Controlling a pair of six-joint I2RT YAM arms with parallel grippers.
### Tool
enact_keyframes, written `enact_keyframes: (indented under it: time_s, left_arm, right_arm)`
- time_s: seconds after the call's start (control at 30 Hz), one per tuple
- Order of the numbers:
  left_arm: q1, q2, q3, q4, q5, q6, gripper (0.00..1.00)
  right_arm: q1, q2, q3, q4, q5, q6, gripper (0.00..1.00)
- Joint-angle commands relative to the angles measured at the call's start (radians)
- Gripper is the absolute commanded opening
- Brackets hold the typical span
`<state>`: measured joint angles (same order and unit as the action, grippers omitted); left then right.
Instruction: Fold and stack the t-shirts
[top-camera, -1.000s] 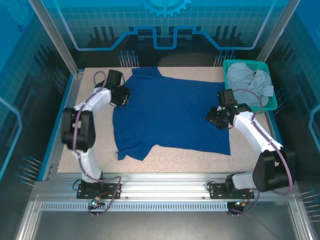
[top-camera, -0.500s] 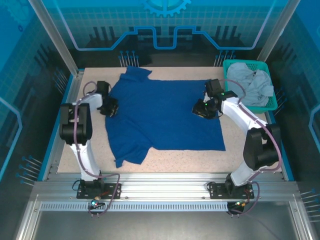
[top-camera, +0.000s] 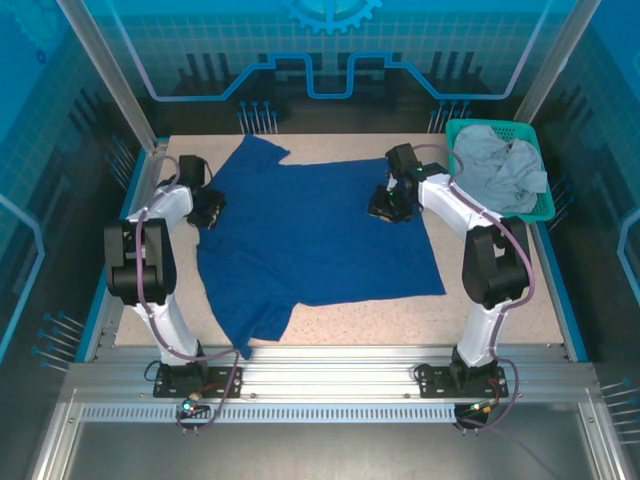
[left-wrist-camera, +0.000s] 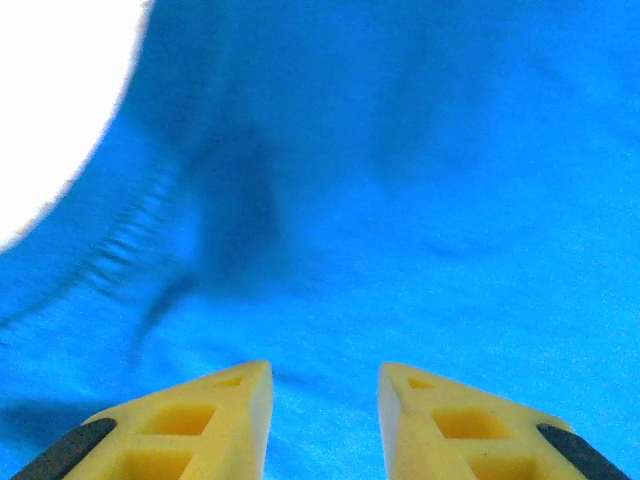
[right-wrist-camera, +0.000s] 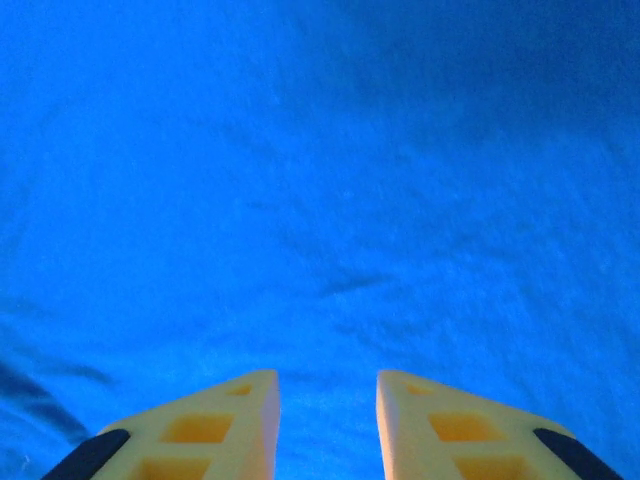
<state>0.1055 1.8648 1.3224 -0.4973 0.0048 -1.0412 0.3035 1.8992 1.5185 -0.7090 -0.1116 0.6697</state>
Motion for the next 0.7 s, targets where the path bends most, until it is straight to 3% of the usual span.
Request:
enact_keyframes:
  time_s: [0.0, 0.3, 0.53, 0.67]
  left_arm:
    - [-0.036, 0.013, 0.066, -0.085, 0.042, -0.013, 0.35]
    - [-0.038, 0.19, 0.143, -0.234, 0.076, 0.015, 0.29]
    - [-0.038, 0.361, 0.266, -0.131, 0.128, 0.057, 0.28]
    - [-0.038, 0.46, 0.429, -0.1, 0.152, 0.087, 0.28]
  right_arm:
    - [-0.017, 0.094, 0.056, 0.048, 0.014, 0.033, 0.3]
    - [-0.042, 0.297, 0.186, -0.041, 0.019, 0.083, 0.25]
    - [-0.08, 0.421, 0.308, -0.14, 0.001, 0.095, 0.25]
    - [-0.106, 0.52, 0.438, -0.172, -0.033, 0.076, 0.25]
